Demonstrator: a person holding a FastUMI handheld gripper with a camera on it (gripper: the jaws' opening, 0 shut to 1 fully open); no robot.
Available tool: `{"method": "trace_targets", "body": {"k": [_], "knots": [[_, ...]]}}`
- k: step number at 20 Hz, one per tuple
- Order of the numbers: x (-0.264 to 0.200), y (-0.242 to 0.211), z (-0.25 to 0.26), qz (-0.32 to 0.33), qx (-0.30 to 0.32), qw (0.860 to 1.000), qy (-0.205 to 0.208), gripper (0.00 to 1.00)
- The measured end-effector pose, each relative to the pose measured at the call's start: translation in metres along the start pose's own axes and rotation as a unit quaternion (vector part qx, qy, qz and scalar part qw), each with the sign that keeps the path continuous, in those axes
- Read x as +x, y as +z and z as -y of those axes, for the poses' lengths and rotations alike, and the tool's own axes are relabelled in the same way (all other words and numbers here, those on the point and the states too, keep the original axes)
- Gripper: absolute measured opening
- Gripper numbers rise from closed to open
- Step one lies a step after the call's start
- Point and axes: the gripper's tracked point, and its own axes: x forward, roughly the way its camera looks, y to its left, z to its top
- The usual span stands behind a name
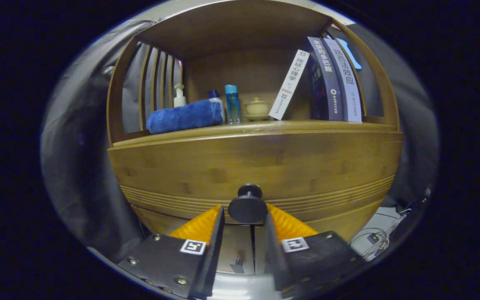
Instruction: Pull open the drawer, take out the items inside it, and place them on the countertop above the cabinet.
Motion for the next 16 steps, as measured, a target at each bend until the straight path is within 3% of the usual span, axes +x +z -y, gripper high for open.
{"method": "trace_targets", "body": {"k": [1,4,6,8,10,14,16], "knots": [[-0.001,0.000,-0.001,0.002,0.006,1.000,-0.003,0.39],[-0.002,0.004,-0.003,-0.001,-0.016,1.000,-0.006,0.39],[-0.006,0.009,-0.002,0.011,-0.026,1.000,-0.009,0.40],[-0.006,0.024,-0.005,0.043,-0.038,0.998,-0.016,0.47],[0.001,0.020,0.000,0.031,-0.068,0.997,-0.027,0.48],[0.006,0.024,-0.001,0.059,-0.017,0.998,-0.030,0.38],[0.005,0.027,-0.001,0.071,-0.026,0.996,-0.040,0.38]]}}
